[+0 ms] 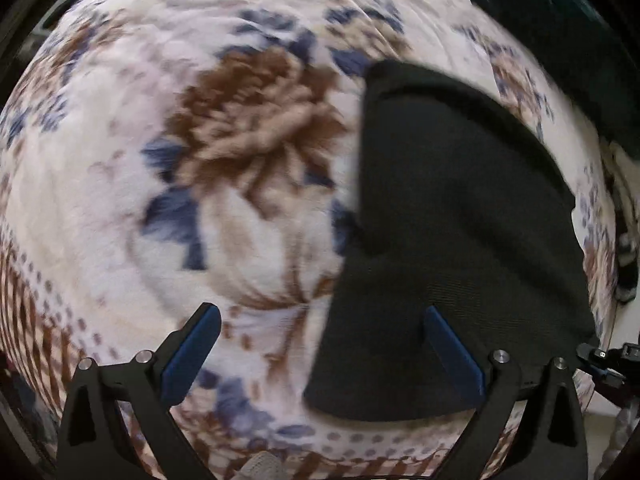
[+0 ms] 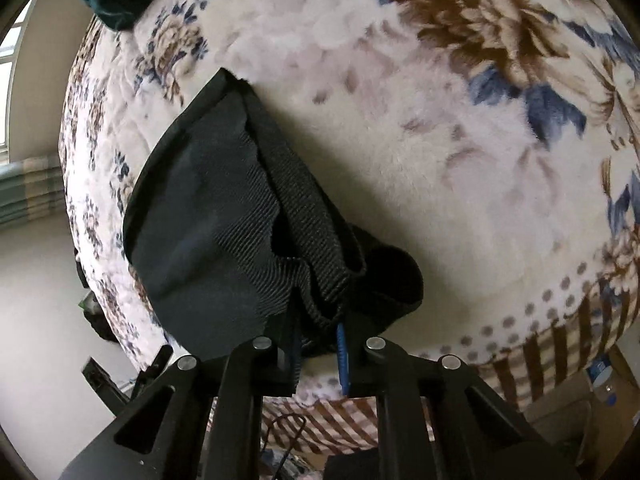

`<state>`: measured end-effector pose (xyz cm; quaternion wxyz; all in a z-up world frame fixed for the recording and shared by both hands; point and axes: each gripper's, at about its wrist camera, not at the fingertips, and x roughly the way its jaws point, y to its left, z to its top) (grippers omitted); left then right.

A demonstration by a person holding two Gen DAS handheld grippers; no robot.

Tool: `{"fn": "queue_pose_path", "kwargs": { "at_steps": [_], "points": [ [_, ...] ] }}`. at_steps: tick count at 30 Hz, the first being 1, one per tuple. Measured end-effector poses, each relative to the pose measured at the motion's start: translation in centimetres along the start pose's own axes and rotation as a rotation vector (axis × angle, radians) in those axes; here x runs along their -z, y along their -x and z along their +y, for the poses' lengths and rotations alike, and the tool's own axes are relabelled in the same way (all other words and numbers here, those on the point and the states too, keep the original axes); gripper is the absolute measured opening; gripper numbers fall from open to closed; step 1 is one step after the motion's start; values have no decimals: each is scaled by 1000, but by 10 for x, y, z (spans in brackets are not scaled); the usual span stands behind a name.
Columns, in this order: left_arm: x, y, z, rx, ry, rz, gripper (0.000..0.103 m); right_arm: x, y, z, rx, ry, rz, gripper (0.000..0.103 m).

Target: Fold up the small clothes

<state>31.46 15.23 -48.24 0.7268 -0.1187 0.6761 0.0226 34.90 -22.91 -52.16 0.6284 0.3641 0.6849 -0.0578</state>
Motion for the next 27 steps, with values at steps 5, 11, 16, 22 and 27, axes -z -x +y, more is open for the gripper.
{"fn": "queue_pose_path", "kwargs": {
  "at_steps": [5, 11, 16, 22, 27],
  "points": [
    [-1, -23, -13, -11, 0, 56, 103, -20, -28, -27, 110, -15, 117, 30],
    [-1, -22, -15, -10, -1, 49, 103, -35, 13, -3, 26, 91, -18, 49],
    [0, -8, -4, -19, -16, 47, 103, -47, -21, 23, 15, 207, 64, 52],
    [-7, 6, -8, -8, -40, 29, 103, -39, -9, 21, 46, 174, 39, 2],
    [-9, 7, -12, 0, -28, 25, 103, -56, 1, 2, 101, 164, 1, 2]
  ]
}}
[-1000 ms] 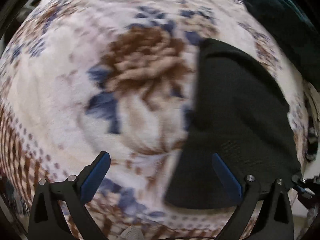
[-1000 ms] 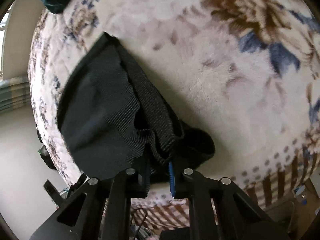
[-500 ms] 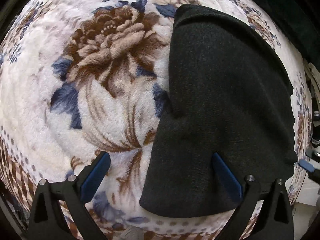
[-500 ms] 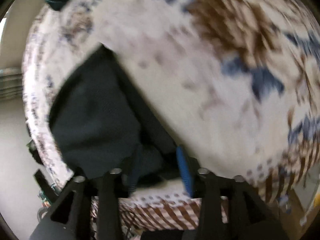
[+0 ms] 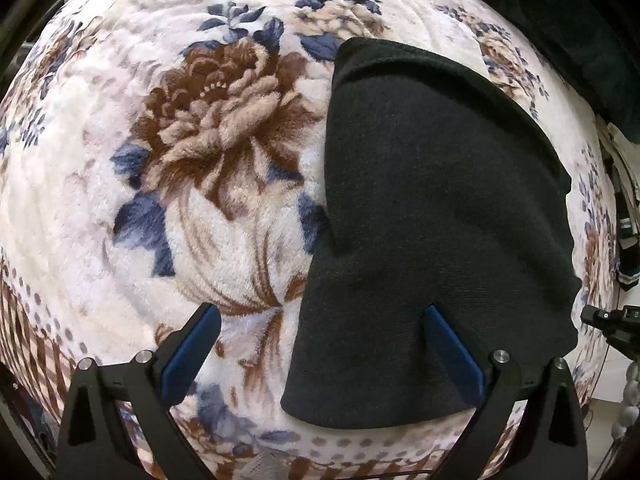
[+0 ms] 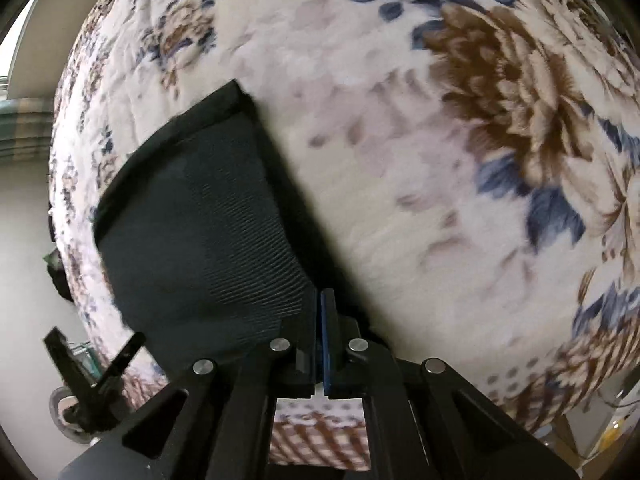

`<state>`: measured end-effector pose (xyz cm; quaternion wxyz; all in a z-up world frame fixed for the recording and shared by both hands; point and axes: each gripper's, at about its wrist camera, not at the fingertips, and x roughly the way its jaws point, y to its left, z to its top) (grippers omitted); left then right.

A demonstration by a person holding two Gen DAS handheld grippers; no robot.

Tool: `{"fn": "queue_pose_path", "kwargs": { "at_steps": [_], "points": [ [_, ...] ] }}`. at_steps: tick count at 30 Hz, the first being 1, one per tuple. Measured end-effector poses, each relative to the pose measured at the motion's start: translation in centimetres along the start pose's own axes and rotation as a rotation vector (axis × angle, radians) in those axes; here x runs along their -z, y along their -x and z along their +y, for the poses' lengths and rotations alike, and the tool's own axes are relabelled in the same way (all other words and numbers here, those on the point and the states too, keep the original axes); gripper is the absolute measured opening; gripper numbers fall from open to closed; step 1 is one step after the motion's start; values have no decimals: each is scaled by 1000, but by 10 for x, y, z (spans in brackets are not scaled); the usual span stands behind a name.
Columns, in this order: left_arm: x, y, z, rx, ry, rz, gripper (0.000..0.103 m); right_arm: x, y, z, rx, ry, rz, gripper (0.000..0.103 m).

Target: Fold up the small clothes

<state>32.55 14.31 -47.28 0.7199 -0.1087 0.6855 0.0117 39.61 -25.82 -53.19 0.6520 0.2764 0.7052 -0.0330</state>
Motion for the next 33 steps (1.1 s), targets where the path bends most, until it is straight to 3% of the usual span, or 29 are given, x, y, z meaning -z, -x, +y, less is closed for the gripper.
{"fn": "queue_pose_path", "kwargs": {
  "at_steps": [4, 5, 6, 7, 8, 12, 15, 18, 23, 27, 30, 32, 33],
  "points": [
    [0, -6, -2, 8, 14, 2, 103, -7, -12, -20, -113, -84, 85, 7],
    [1, -7, -3, 9, 14, 5, 103, -6, -14, -21, -146, -90, 81, 15],
    [1, -8, -5, 7, 12, 7, 103, -6, -14, -25, -174, -83, 83, 44],
    [2, -9, -6, 4, 10, 10, 103, -5, -16, -28, -180, -75, 86, 65],
    [3, -11, -6, 3, 9, 14, 103, -5, -22, -28, -181, -68, 98, 68],
    [6, -13, -6, -7, 11, 25, 103, 0, -52, -16, -138, -24, 179, 67],
    [6, -8, -5, -7, 15, 12, 103, 10, -40, 0, -130, 41, 71, 12],
    [5, -1, -6, 7, 7, -5, 103, 23, -18, 18, -88, 94, -2, 11],
    [4, -2, -14, 16, -13, -3, 103, 45, 25, 17, -108, 39, -47, 10],
    [2, -18, -17, -1, -17, 22, 103, 52, 23, 2, -69, 26, -3, 10],
    [-1, -24, -17, 6, 7, 44, 103, 52, -11, -18, -62, -3, 93, 12],
    [-4, -17, -19, 3, 6, 37, 103, 43, -22, -24, -27, -14, 126, 20],
    [-8, -11, -19, -1, -5, 21, 103, 37, -19, -27, 0, -26, 120, 31]
  ]
}}
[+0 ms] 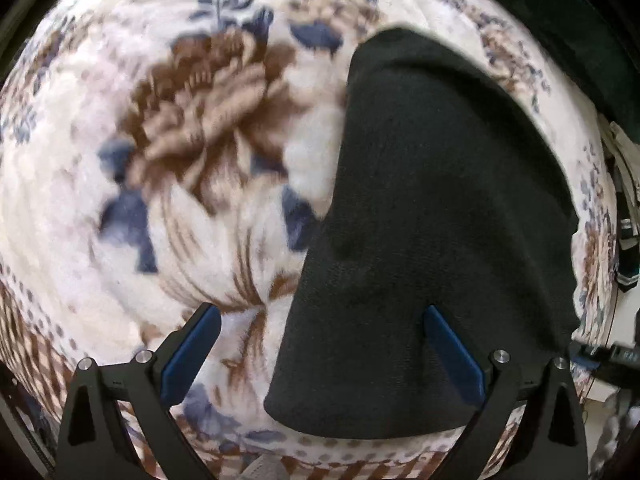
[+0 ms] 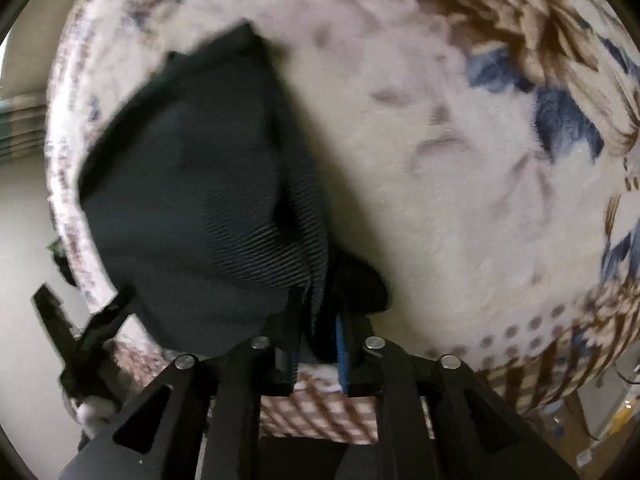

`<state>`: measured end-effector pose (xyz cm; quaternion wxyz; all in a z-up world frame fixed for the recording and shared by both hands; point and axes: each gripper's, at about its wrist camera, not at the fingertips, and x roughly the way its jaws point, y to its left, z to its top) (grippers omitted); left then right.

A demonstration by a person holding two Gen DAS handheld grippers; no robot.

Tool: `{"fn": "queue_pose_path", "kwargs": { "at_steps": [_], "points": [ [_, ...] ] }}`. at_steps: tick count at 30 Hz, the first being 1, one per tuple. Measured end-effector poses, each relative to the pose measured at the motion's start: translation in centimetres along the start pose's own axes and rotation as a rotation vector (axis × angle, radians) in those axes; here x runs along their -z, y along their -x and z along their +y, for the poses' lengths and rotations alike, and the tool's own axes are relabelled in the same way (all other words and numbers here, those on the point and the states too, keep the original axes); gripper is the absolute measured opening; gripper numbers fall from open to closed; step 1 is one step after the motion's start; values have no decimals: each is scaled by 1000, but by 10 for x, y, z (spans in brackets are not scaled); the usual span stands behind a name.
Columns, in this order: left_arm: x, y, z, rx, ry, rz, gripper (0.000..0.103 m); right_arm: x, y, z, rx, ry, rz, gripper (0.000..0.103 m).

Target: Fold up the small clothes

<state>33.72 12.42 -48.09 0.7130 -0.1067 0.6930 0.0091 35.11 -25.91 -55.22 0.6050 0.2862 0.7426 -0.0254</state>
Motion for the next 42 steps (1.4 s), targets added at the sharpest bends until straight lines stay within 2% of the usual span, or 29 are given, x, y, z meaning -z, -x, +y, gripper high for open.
{"fn": "queue_pose_path", "kwargs": {
  "at_steps": [1, 3, 5, 6, 8, 13, 16, 17, 18, 19, 20, 23, 26, 29, 36, 38, 39, 41, 42],
  "points": [
    [-5, 6, -1, -11, -15, -20, 103, -3, 7, 2, 10, -1, -24, 37],
    [-18, 15, -3, -31, -42, -69, 103, -12, 33, 19, 53, 57, -118, 40],
    [-33, 14, -3, -52, -51, -93, 103, -22, 50, 48, 80, 162, -175, 53],
    [-42, 12, -2, -48, -34, -98, 103, -29, 52, 65, 85, 223, -178, 59],
    [-52, 9, -3, -29, -7, -106, 103, -49, 45, 84, 114, 273, -150, 61],
    [-72, 5, -10, -25, -2, -141, 103, -104, 23, 76, 52, 248, -191, 62],
    [-85, 1, -12, -36, -18, -157, 103, -136, 5, 72, -109, 198, -164, 61],
    [-89, -1, -13, -40, -22, -161, 103, -141, 1, 74, -146, 195, -176, 60],
    [-95, -3, -14, -44, -24, -164, 103, -146, -1, 76, -138, 201, -194, 49],
    [-99, -4, -14, -48, -23, -170, 103, -147, -2, 81, -124, 207, -212, 10],
    [-105, -6, -15, -54, -22, -171, 103, -147, 0, 86, -116, 213, -229, 7],
    [-115, -8, -16, -56, -28, -178, 103, -139, 17, 104, -80, 277, -304, 7],
    [-120, -10, -17, -68, -41, -175, 103, -131, 42, 117, -89, 297, -365, 7],
    [-125, -15, -15, -82, -39, -170, 103, -136, 56, 132, -104, 317, -393, 7],
    [-144, -35, 1, -90, 43, -133, 103, -157, 62, 141, -50, 330, -435, 6],
    [-151, -42, 9, -83, 79, -110, 103, -164, 48, 142, -41, 318, -405, 6],
    [-154, -45, 13, -78, 92, -99, 103, -174, 33, 138, -59, 303, -324, 7],
    [-156, -45, 17, -64, 108, -94, 103, -183, 20, 125, -67, 238, -230, 10],
    [-155, -42, 19, -59, 112, -100, 103, -182, 21, 118, -96, 213, -222, 10]
  ]
}}
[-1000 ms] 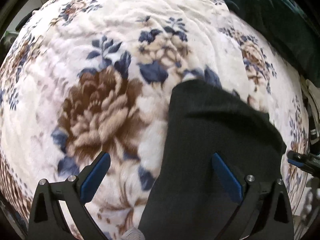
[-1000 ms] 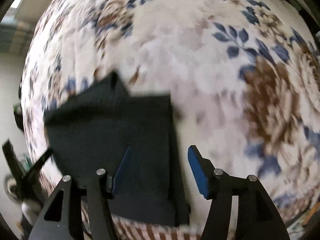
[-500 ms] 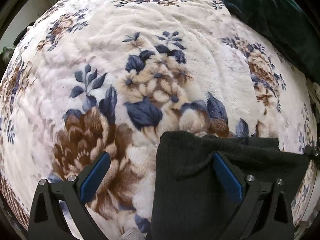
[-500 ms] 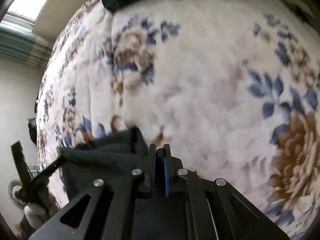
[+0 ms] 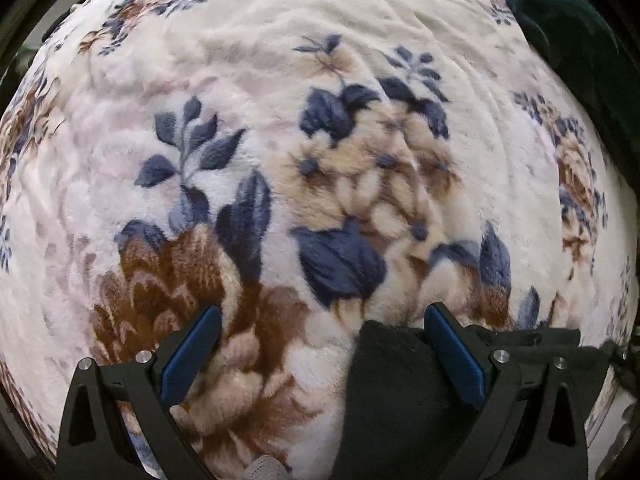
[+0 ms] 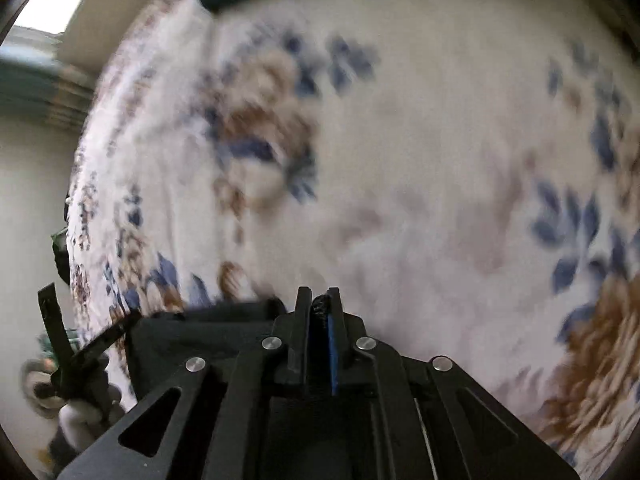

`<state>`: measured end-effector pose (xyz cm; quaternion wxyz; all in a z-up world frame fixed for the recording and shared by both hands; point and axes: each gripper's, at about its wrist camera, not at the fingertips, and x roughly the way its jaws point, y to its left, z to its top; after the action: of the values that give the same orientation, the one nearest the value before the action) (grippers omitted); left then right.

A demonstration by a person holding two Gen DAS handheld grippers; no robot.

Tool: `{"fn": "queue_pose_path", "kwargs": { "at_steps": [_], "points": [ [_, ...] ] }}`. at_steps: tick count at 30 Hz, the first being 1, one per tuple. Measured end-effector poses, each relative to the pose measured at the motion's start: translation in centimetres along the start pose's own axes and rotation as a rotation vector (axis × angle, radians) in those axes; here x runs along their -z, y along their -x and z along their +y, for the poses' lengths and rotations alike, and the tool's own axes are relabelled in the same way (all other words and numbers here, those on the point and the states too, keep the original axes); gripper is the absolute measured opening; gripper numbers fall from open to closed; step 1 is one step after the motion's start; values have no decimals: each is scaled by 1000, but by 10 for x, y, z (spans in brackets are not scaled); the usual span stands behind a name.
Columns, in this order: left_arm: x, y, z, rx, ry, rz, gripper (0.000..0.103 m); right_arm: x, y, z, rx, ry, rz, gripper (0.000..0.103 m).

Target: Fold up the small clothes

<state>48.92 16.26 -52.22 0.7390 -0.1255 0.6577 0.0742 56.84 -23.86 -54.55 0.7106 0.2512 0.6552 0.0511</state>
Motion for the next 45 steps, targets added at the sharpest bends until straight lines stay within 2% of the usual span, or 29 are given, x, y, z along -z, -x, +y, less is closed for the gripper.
{"fn": "queue_pose_path", "kwargs": {
  "at_steps": [3, 5, 8, 10, 12, 13, 14, 15, 16, 18, 20, 23, 26, 27, 28, 30, 33, 35, 36, 38, 39, 40, 45],
  "points": [
    [1, 12, 5, 5, 1, -24, 103, 15, 19, -19, -39, -67, -12, 41],
    [2, 21, 5, 16, 5, -39, 103, 34, 31, -34, -97, -113, 6, 42],
    [7, 33, 1, 18, -11, -61, 103, 53, 30, -47, -95, -147, 57, 43],
    [11, 38, -4, 8, -35, -69, 103, 63, 21, -48, -130, -149, 86, 43],
    [15, 37, -9, -3, -53, -65, 103, 71, 9, -41, -127, -120, 128, 43],
    [17, 36, -9, -4, -58, -58, 103, 77, 0, -35, -89, -81, 159, 43],
    [17, 35, -11, -5, -64, -51, 103, 81, -3, -30, -51, -56, 167, 41],
    [20, 35, -11, -7, -71, -47, 103, 88, -2, -27, -27, -49, 146, 15],
    [20, 33, -13, -9, -75, -47, 103, 95, 3, -26, -18, -60, 130, 5],
    [22, 36, -14, -9, -87, -54, 103, 106, 21, -27, 34, -79, 94, 5],
    [21, 36, -16, -12, -93, -61, 103, 112, 35, -31, 41, -104, 87, 5],
    [20, 35, -16, -10, -88, -61, 103, 116, 37, -40, 64, -112, 145, 6],
    [19, 33, -18, -5, -83, -62, 103, 103, 38, -40, 97, -87, 143, 14],
    [19, 32, -18, -2, -86, -61, 103, 93, 42, -41, 65, -97, 103, 28],
    [18, 31, -19, 0, -87, -61, 103, 86, 44, -42, 29, -104, 72, 53],
    [16, 30, -20, 0, -90, -61, 103, 65, 39, -42, -52, -95, 14, 71],
    [16, 32, -19, 2, -86, -64, 103, 43, 9, -43, -84, -60, 64, 71],
    [17, 34, -16, 7, -80, -68, 103, 38, -20, -47, -92, -79, 153, 71],
    [16, 36, -13, 10, -72, -70, 103, 40, -29, -50, -127, -96, 180, 70],
    [17, 41, -5, 11, -58, -78, 103, 44, -30, -48, -152, -57, 168, 52],
    [17, 44, 0, 8, -47, -87, 103, 47, -26, -46, -147, -47, 152, 16],
    [16, 47, 6, 1, -35, -96, 103, 50, -22, -45, -149, -46, 129, 10],
    [16, 56, 31, -23, 23, -114, 103, 50, 20, -24, -120, 7, -39, 9]
  ]
}}
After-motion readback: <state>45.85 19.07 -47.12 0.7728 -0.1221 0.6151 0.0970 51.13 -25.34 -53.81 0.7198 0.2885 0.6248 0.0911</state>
